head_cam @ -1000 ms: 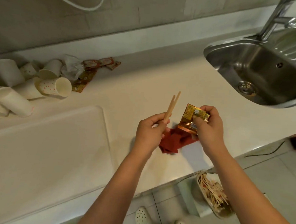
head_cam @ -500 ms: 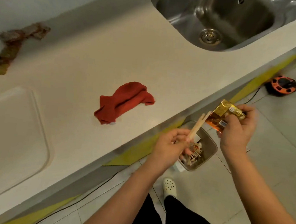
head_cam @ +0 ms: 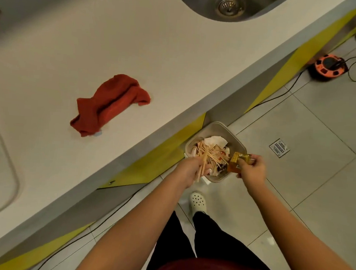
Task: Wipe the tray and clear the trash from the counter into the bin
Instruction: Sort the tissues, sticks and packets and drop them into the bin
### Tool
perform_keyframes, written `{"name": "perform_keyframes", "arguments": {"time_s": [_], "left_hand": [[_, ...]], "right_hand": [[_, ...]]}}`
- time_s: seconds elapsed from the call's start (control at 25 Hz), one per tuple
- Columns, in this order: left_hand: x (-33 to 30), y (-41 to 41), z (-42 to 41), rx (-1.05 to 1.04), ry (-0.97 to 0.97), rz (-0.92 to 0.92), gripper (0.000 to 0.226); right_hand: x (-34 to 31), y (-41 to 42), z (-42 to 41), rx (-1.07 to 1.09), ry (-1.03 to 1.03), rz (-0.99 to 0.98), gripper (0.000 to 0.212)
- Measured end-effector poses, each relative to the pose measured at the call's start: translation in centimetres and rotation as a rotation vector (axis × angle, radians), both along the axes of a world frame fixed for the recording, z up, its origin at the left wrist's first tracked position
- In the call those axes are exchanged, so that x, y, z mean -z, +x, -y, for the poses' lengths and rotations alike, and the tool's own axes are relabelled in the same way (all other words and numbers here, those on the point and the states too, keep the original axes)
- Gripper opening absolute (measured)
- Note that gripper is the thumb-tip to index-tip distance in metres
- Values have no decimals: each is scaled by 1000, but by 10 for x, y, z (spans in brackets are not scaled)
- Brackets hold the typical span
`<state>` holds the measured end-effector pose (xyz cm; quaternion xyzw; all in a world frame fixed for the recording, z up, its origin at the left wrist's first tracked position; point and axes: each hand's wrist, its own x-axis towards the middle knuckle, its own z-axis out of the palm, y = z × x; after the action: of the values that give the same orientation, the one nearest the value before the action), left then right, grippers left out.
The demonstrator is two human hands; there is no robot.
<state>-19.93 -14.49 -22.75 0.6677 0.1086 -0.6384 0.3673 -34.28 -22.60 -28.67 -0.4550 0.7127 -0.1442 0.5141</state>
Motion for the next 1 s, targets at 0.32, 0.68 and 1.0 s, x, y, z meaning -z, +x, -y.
{"name": "perform_keyframes", "arguments": {"time_s": [0.32, 0.68, 1.0], "left_hand": [[8, 8, 2, 49, -6, 23, 41], [-32, 14, -1, 94, -164, 124, 29], [-131, 54, -13, 31, -493, 355, 14]], "right_hand": [[10, -8, 0, -73, -35, 28, 25], [-25, 28, -9, -237, -207, 137, 22], [-124, 90, -17, -377, -590, 472, 24]]}}
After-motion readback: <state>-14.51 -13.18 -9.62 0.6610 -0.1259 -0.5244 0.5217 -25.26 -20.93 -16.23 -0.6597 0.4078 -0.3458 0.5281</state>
